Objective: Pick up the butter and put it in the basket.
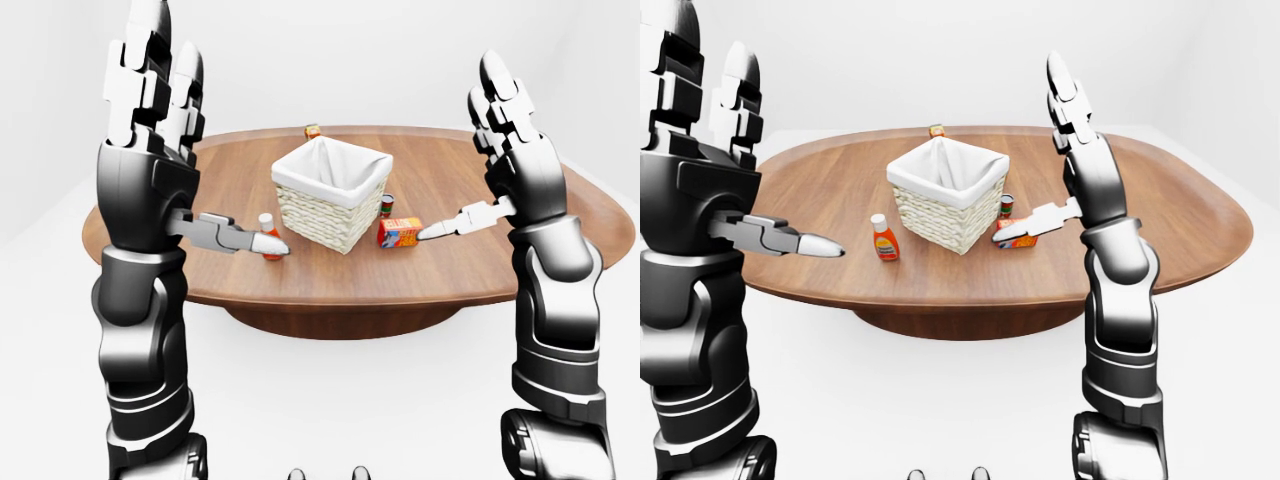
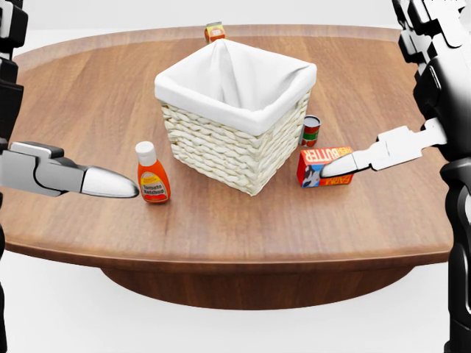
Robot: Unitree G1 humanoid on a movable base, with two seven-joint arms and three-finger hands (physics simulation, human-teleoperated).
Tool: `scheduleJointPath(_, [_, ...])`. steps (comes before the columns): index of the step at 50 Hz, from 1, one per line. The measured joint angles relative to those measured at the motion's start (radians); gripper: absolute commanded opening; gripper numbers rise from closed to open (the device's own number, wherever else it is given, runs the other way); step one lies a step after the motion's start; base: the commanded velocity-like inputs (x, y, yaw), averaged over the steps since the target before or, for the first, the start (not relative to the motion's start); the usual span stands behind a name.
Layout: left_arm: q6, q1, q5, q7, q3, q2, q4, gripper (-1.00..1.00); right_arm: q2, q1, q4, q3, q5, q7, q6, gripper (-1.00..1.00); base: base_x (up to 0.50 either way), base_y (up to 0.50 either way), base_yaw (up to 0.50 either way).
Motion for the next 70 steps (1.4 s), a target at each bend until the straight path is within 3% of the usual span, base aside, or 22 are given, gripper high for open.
scheduleJointPath(43, [0.000, 0.019, 0.018, -0.007, -0.014, -0.024, 0.016, 1.00, -0.008, 0.015, 0.049, -0.006, -0.006, -0.014, 0.000, 1.00, 0.00, 0.00, 0.00])
scheduleJointPath(70, [0.000, 0.026, 0.016, -0.012, -0.017, -0.028, 0.011, 1.00, -0.008, 0.033, 0.051, -0.012, 0.023, -0.008, 0.000, 1.00, 0.18, -0.01, 0.00])
